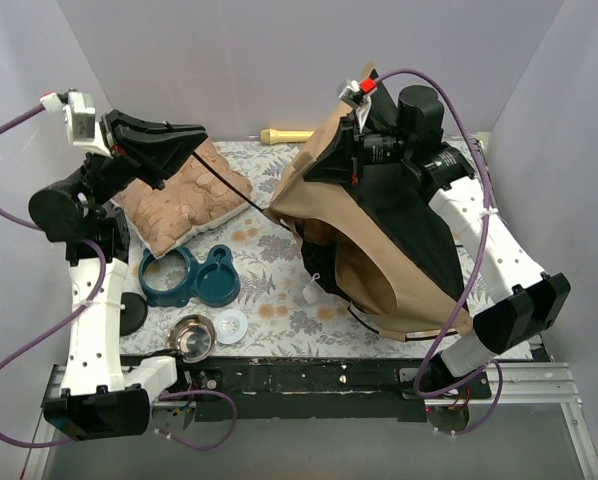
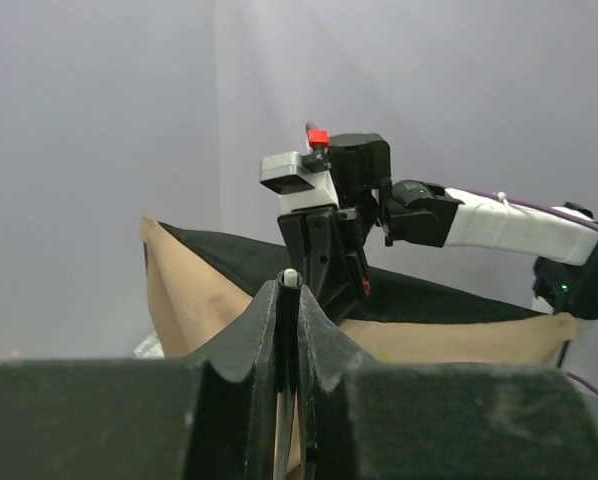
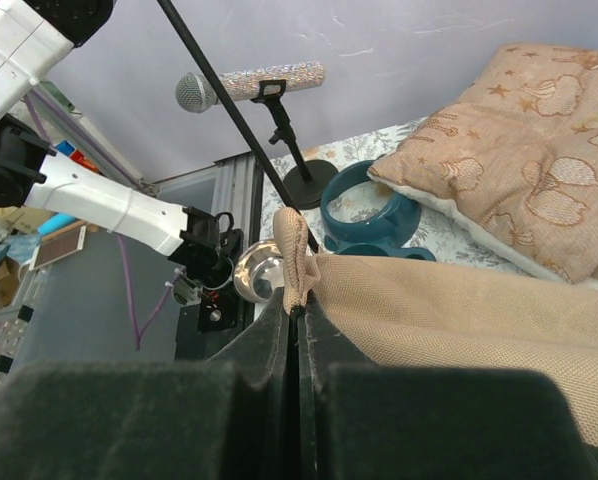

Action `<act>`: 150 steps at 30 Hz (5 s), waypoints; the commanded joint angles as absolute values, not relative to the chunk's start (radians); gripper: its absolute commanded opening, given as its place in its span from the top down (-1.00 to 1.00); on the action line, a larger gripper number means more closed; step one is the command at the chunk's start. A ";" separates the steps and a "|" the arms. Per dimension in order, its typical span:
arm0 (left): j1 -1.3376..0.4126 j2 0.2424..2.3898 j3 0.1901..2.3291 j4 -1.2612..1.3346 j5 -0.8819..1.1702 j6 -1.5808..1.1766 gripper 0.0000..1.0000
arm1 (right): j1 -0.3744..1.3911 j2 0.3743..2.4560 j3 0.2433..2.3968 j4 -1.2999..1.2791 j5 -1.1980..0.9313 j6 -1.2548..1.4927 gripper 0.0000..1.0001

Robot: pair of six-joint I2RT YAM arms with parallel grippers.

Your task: Set up the pet tent

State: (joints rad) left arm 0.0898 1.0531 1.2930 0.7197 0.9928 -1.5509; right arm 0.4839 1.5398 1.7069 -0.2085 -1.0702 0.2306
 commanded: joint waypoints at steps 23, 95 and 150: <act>-0.296 1.180 1.436 -0.742 1.069 -0.664 1.00 | 0.601 1.624 1.928 -0.063 -1.035 0.241 0.97; -0.379 1.195 1.362 -0.709 1.235 -0.827 1.00 | 0.746 1.652 1.983 -0.669 -1.106 -0.291 0.97; -0.390 1.210 1.342 -0.644 1.253 -0.864 1.00 | 0.752 1.664 1.999 -0.799 -1.085 -0.386 0.97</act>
State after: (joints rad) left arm -0.3817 1.2091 1.3376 -0.6491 1.2430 -0.8276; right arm 0.7235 1.6619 1.9385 -0.7219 -1.0695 -0.3225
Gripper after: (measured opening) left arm 0.052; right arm 0.043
